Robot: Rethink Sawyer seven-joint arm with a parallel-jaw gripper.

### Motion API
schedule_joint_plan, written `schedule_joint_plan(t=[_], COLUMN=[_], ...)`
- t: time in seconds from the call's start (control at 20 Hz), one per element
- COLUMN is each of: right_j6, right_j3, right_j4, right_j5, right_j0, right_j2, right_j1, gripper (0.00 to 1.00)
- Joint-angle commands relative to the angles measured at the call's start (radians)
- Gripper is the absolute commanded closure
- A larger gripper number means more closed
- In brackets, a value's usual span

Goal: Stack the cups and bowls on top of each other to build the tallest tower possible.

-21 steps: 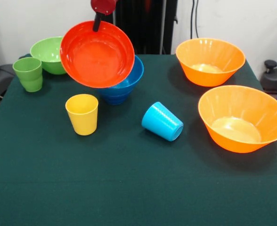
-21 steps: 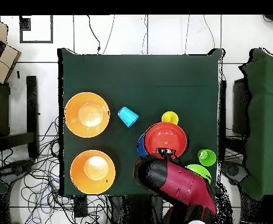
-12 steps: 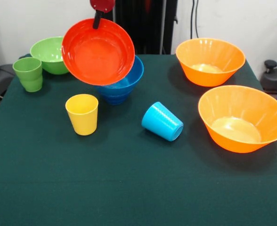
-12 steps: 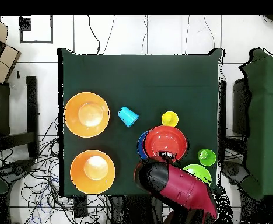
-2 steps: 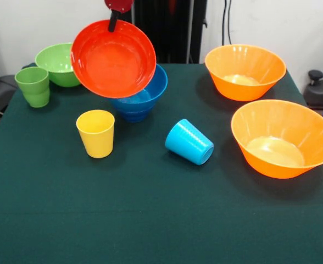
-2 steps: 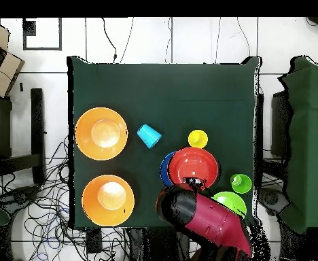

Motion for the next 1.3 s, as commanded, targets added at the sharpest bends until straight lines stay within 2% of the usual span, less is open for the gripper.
schedule_joint_plan(t=[0.05, 0.45, 1.3], right_j6=[0.174, 0.181, 0.154], right_j3=[0.037, 0.046, 0.075], right_j4=[0.064, 0.098, 0.127], right_j5=[-0.101, -0.144, -0.146], right_j0=[0.044, 0.07, 0.077], right_j2=[0.056, 0.046, 0.03], right_j1=[0.065, 0.096, 0.101], gripper=[1.0, 1.0, 1.0])
